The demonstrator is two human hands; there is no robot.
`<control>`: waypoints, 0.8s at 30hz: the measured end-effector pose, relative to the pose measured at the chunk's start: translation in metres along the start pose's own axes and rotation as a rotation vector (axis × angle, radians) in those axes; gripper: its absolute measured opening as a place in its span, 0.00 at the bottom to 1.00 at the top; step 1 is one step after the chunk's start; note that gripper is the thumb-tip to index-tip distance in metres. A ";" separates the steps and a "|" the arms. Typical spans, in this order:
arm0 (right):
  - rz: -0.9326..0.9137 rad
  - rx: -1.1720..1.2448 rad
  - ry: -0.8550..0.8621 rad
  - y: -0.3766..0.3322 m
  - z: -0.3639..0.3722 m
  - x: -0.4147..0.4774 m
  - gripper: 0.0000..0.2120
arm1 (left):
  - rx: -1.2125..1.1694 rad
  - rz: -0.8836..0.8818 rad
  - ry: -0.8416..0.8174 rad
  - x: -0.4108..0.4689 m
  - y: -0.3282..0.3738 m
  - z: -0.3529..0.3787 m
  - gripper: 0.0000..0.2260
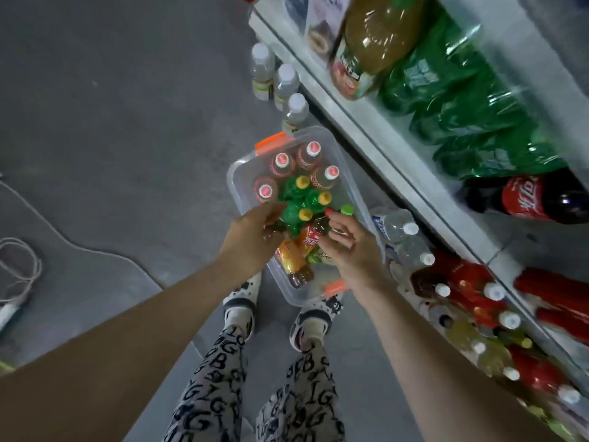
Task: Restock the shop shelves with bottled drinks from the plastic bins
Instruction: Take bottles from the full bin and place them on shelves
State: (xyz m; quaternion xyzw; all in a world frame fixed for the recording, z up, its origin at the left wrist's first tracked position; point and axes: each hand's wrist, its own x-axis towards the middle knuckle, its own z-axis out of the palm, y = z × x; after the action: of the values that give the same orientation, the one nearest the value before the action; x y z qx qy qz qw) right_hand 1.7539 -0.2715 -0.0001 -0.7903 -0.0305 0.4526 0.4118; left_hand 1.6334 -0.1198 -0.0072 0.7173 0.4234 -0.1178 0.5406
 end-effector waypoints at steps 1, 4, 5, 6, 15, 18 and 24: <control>0.009 -0.024 0.009 0.012 0.009 0.010 0.23 | -0.014 -0.010 -0.017 0.010 -0.014 0.006 0.21; 0.019 -0.091 0.059 0.046 0.031 0.044 0.24 | 0.015 -0.033 -0.080 0.044 -0.050 0.024 0.22; 0.018 -0.104 0.068 0.056 0.036 0.055 0.24 | 0.034 -0.039 -0.092 0.056 -0.061 0.029 0.23; 0.022 -0.108 0.072 0.065 0.042 0.067 0.25 | 0.053 -0.044 -0.103 0.068 -0.070 0.034 0.24; 0.088 0.094 0.152 0.116 0.085 0.126 0.17 | 0.148 -0.033 -0.155 0.126 -0.110 0.082 0.28; 0.072 0.092 0.195 0.116 0.089 0.126 0.17 | 0.132 -0.036 -0.134 0.129 -0.112 0.086 0.27; 0.001 -0.047 0.209 0.100 0.072 0.115 0.16 | 0.210 -0.002 -0.179 0.124 -0.098 0.079 0.31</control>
State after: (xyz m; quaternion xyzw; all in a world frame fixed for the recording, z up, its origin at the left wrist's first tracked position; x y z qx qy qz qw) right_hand 1.7357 -0.2434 -0.1654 -0.8428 0.0024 0.3671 0.3937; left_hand 1.6604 -0.1241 -0.1818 0.7562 0.3594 -0.2256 0.4982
